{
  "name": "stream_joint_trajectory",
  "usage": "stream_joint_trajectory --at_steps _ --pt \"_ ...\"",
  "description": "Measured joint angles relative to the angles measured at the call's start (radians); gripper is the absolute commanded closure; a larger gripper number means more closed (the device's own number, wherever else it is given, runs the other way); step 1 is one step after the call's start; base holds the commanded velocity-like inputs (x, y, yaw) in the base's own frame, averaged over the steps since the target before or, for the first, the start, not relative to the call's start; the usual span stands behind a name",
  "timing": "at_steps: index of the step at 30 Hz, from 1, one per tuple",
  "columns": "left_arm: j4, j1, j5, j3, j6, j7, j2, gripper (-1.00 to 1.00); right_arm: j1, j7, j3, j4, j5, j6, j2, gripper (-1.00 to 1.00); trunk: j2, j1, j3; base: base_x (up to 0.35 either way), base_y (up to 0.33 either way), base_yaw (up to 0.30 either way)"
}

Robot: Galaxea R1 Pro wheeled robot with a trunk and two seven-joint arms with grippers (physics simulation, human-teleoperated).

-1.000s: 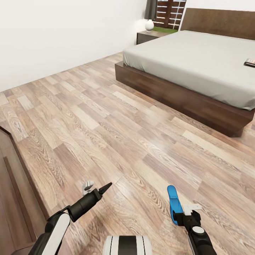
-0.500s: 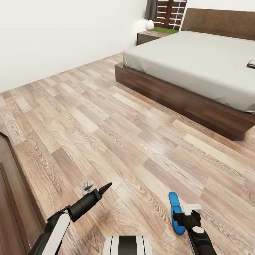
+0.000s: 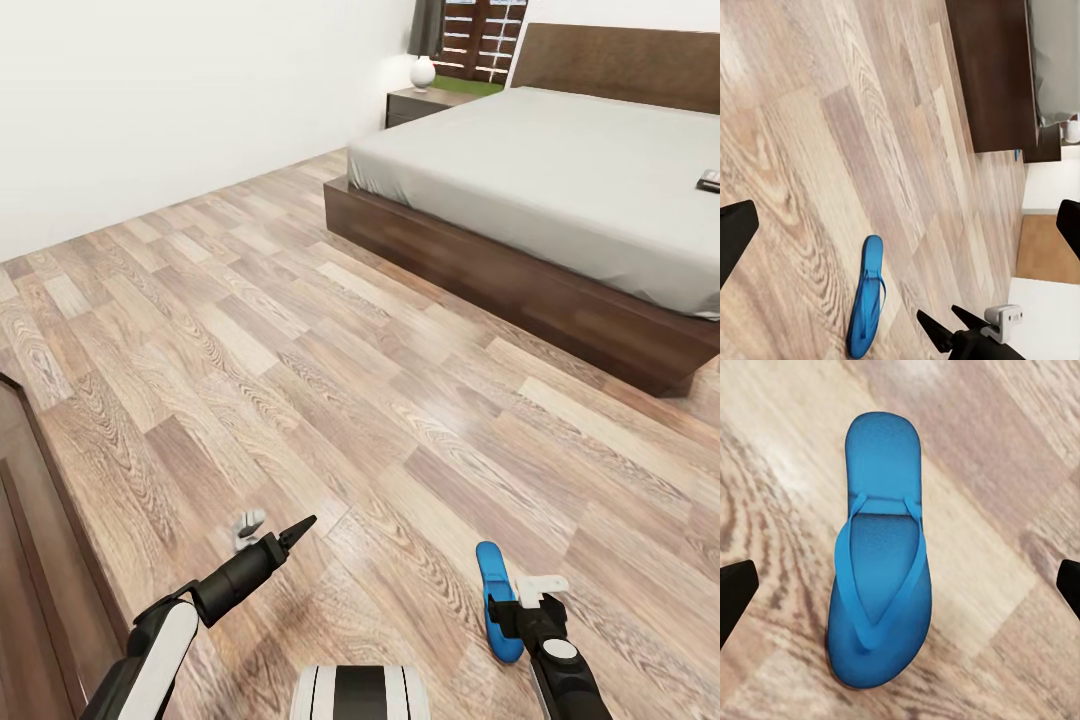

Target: In the bedroom, move the book from the bed onto either nightstand, and place the two sandals side by side next to the bed.

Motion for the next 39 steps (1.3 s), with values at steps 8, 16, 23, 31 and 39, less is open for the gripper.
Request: stream_joint_trajectory --at_steps 8,16,23,31,39 --pt "0.000 0.000 0.000 -0.001 0.000 0.000 -0.001 -1.00 0.000 0.001 0.000 -0.001 0.000 0.000 0.000 -1.00 0.000 0.000 0.000 0.000 0.000 0.000" --pt "0.000 0.000 0.001 0.000 0.000 -0.001 -0.001 -1.00 0.000 0.001 0.000 -0.002 0.000 0.000 0.000 -1.00 0.000 0.000 0.000 0.000 0.000 0.000" --pt "0.000 0.000 0.002 0.000 0.000 -0.001 -0.001 -1.00 0.000 0.001 0.000 -0.002 0.000 0.000 0.000 -1.00 0.000 0.000 0.000 0.009 0.000 0.000" --pt "0.000 0.000 0.002 0.000 0.000 -0.001 -0.001 -1.00 0.000 0.001 0.000 -0.002 0.000 0.000 -0.001 -1.00 0.000 0.000 0.000 0.114 0.000 0.000" --pt "0.000 0.000 0.002 0.000 0.000 -0.001 -0.001 -1.00 0.000 0.001 0.000 -0.002 0.000 0.000 -0.001 -1.00 0.000 0.000 0.000 0.005 0.000 0.000"
